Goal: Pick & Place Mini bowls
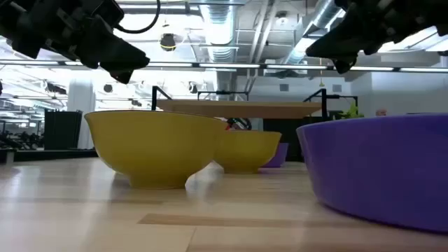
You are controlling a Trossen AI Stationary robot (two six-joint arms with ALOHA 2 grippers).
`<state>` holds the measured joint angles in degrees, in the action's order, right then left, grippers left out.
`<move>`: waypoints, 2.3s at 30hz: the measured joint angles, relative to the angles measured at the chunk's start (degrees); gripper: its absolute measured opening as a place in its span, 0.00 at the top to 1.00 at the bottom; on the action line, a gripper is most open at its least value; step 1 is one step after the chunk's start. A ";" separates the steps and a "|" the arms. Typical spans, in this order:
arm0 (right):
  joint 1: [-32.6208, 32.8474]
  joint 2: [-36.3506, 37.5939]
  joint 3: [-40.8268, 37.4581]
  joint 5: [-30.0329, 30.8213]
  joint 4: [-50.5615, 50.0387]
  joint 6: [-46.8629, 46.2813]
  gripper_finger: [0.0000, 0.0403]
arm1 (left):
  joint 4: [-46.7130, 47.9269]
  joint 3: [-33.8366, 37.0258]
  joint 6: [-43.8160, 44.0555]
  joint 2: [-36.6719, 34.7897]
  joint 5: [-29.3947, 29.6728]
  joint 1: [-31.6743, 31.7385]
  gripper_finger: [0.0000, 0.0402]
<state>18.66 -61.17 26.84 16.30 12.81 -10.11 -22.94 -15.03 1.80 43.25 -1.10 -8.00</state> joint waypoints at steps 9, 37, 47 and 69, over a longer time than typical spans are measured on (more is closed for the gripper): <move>1.46 0.00 -0.01 1.73 -1.33 0.01 0.79 | -0.25 0.02 -3.22 4.01 1.62 -0.05 0.78; 1.01 0.00 -0.01 10.70 -20.82 -11.39 0.75 | -1.53 0.02 -1.29 8.67 1.72 -0.05 0.62; -7.90 0.00 0.00 2.50 -31.43 -25.92 0.75 | -1.55 0.02 -1.29 8.67 1.73 -0.05 0.62; -19.50 0.00 4.93 -17.50 -43.88 -20.73 0.75 | -1.55 0.02 0.00 8.67 1.70 -0.05 0.62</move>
<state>-0.84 -61.17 31.77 -1.20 -31.07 -30.84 -24.49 -15.00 1.80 51.92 0.60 -8.05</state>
